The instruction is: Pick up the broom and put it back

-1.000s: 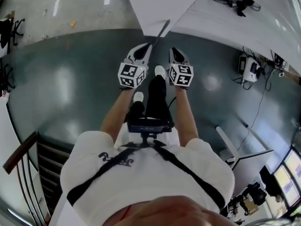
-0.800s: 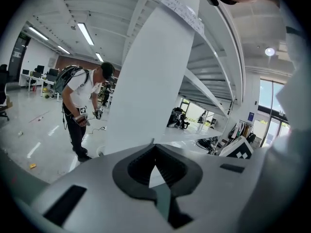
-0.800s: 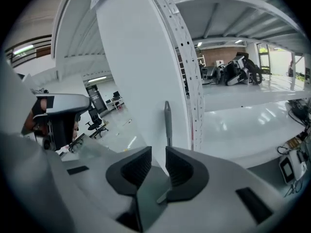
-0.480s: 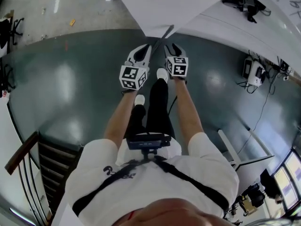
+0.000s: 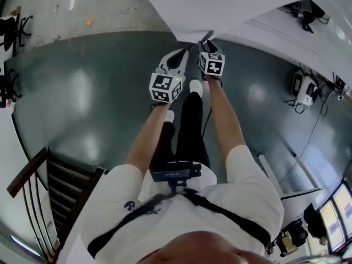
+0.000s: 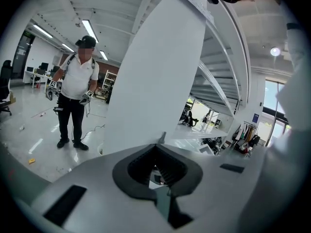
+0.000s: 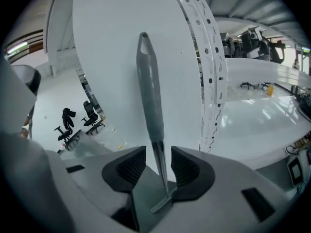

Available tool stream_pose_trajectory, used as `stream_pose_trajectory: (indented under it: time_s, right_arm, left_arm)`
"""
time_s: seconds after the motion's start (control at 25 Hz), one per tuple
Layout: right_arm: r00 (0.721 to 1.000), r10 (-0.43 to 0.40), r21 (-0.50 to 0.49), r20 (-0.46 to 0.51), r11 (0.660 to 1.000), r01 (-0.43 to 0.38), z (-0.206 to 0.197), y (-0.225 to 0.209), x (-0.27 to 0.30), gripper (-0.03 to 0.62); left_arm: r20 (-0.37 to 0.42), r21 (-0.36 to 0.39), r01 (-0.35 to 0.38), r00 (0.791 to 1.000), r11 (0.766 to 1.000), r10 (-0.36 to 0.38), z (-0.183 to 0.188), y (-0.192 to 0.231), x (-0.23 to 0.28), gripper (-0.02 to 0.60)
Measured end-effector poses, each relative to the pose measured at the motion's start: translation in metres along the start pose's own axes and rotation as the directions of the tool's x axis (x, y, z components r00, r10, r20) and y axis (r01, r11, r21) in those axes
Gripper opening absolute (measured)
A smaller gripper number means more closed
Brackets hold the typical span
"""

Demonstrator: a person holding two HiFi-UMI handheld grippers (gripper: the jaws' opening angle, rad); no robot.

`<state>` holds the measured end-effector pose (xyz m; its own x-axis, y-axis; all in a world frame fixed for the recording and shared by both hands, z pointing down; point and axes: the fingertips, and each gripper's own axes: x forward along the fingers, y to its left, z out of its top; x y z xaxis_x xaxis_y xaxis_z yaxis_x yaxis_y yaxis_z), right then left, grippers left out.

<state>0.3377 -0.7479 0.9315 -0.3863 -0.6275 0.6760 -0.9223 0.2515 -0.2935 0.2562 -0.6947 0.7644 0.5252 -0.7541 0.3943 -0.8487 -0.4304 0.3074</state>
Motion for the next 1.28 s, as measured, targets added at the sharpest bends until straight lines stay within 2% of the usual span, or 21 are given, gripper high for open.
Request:
stream_pose_trajectory:
  time_s: [0.28, 0.32, 0.4, 0.6, 0.8, 1.04, 1.28]
  right_arm:
    - [1.000, -0.016, 0.021, 0.026, 1.000, 0.016, 0.011, 0.000, 0.016, 0.143]
    - [0.999, -0.017, 0.019, 0.028, 1.000, 0.017, 0.012, 0.000, 0.016, 0.112]
    - [1.000, -0.014, 0.005, 0.027, 1.000, 0.014, 0.012, 0.002, 0.013, 0.098]
    - [1.000, -0.016, -0.043, 0.010, 0.999, 0.016, -0.002, 0.021, -0.018, 0.097]
    - [0.999, -0.009, -0.072, 0.037, 0.997, 0.011, -0.007, 0.044, -0.066, 0.097]
    - [0.983, -0.009, -0.115, 0.182, 0.993, 0.030, 0.034, 0.082, -0.152, 0.095]
    - [0.920, -0.006, -0.167, 0.391, 0.983, 0.078, 0.105, 0.136, -0.260, 0.095]
  left_arm:
    - [0.009, -0.026, -0.005, 1.000, 1.000, 0.006, 0.000, -0.005, -0.006, 0.012]
    - [0.010, -0.029, -0.008, 1.000, 1.000, 0.008, 0.000, -0.005, -0.007, 0.011]
    - [0.012, -0.033, -0.014, 1.000, 0.999, 0.014, 0.000, -0.005, -0.010, 0.012]
    - [0.025, -0.054, -0.029, 0.999, 0.998, 0.030, 0.003, -0.005, -0.034, 0.011]
    - [0.027, -0.048, -0.027, 0.999, 0.998, 0.029, 0.004, -0.013, -0.062, 0.012]
    - [0.060, -0.011, -0.031, 0.998, 0.999, 0.031, 0.025, -0.028, -0.103, 0.011]
    - [0.138, 0.077, -0.048, 0.990, 0.996, 0.037, 0.084, -0.052, -0.143, 0.011]
